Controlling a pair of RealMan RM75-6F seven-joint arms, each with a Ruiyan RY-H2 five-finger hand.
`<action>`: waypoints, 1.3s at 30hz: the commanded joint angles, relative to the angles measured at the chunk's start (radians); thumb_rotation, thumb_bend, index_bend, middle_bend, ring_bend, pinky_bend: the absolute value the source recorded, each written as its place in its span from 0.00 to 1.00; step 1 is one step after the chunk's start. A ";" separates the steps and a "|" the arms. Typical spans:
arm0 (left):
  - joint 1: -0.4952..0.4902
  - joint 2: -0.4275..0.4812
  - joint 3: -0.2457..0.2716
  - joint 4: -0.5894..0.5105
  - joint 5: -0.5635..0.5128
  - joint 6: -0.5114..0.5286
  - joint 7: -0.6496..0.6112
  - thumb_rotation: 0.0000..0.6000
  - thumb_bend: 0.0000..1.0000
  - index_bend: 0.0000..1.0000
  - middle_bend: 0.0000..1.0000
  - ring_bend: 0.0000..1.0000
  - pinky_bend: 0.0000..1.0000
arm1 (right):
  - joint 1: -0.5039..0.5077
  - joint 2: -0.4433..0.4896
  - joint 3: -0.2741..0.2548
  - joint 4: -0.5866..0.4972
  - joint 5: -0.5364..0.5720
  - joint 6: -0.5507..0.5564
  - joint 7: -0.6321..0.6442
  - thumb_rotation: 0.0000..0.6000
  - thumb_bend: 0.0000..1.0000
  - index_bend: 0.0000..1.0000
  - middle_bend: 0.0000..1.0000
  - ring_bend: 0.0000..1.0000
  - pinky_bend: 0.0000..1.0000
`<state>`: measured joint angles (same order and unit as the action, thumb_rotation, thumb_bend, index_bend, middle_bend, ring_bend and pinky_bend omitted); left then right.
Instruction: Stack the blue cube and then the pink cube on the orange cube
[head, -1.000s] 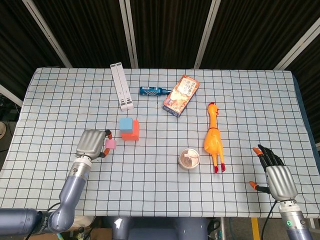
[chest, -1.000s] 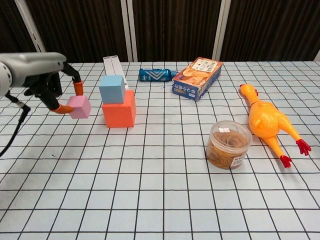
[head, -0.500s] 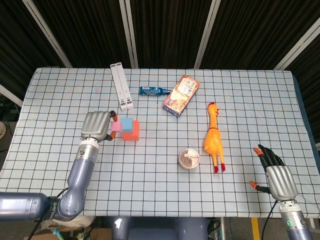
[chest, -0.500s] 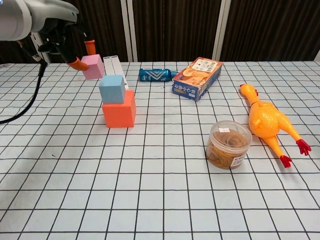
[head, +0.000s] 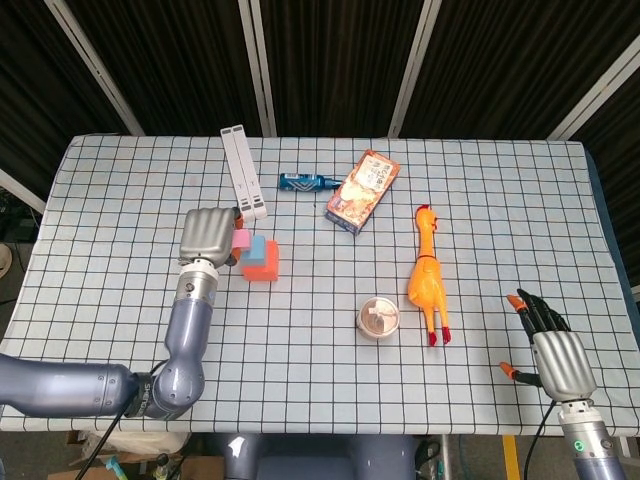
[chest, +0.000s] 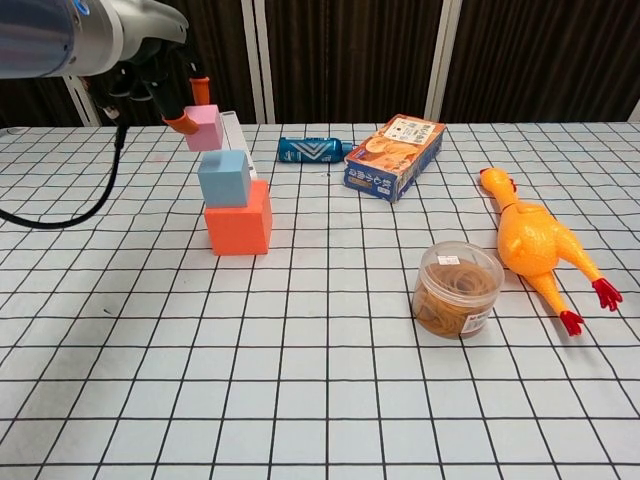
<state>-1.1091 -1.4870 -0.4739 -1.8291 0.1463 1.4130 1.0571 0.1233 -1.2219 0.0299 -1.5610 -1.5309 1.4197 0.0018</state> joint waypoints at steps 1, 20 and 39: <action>-0.007 -0.014 0.002 0.014 0.001 0.002 -0.014 1.00 0.36 0.41 1.00 0.80 0.80 | -0.001 0.000 -0.001 0.001 -0.001 0.001 0.002 1.00 0.16 0.10 0.07 0.10 0.20; -0.007 -0.034 0.007 0.048 -0.028 -0.005 -0.055 1.00 0.36 0.41 1.00 0.80 0.80 | 0.000 -0.001 -0.002 0.000 -0.005 0.001 0.000 1.00 0.16 0.10 0.07 0.10 0.20; -0.026 -0.051 0.008 0.069 -0.028 0.000 -0.054 1.00 0.36 0.41 1.00 0.80 0.80 | 0.001 0.000 -0.003 0.000 -0.006 0.000 0.002 1.00 0.16 0.10 0.07 0.10 0.20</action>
<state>-1.1346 -1.5377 -0.4655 -1.7599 0.1186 1.4132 1.0039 0.1240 -1.2218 0.0270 -1.5614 -1.5369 1.4200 0.0039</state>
